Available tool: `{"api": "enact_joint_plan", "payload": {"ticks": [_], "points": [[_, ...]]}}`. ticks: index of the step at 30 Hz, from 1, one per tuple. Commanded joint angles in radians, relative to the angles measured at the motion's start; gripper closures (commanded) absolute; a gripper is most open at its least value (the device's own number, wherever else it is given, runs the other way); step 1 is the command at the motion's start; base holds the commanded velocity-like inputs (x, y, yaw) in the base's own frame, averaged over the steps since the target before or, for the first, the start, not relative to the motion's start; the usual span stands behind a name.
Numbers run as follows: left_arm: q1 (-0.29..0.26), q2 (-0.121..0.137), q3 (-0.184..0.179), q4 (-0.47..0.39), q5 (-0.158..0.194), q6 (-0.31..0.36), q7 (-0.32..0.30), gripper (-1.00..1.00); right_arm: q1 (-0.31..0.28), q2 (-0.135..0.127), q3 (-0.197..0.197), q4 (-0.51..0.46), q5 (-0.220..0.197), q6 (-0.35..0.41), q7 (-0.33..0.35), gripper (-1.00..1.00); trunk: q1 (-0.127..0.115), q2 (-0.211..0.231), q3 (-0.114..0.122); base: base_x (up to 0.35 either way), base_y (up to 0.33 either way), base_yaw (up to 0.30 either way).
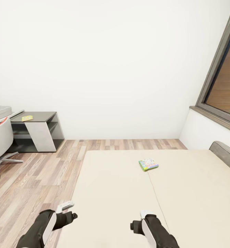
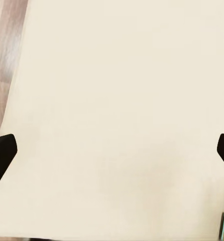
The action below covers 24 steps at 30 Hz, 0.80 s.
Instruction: Put all the toys in the child's room - the three board games (two on the bed and one on the table), the two jigsaw puzzles on the table, and the tennis ball on the table - inside the toy box on the table in the child's room.
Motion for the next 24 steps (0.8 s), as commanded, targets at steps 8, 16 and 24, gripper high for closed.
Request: {"api": "enact_joint_plan", "payload": {"ticks": [8,16,24], "points": [[-0.001,0.000,0.002,-0.004,0.009,0.051,-0.107,-1.00,-0.019,-0.005,-0.001,-0.019,-0.118,0.092,-0.008,-1.00,0.001,-0.002,-0.002,0.000,0.000,0.000],[-0.001,0.010,0.002,-0.005,0.009,0.103,-0.282,-1.00,-0.059,-0.018,-0.003,-0.010,-0.138,0.142,-0.007,-1.00,0.001,-0.002,-0.003,0.000,0.000,0.000],[-0.004,0.012,0.003,-0.005,0.009,0.154,-0.344,-1.00,-0.063,-0.022,-0.004,0.015,-0.140,0.144,-0.008,-1.00,0.001,-0.002,-0.007,0.000,0.000,0.000]]}}
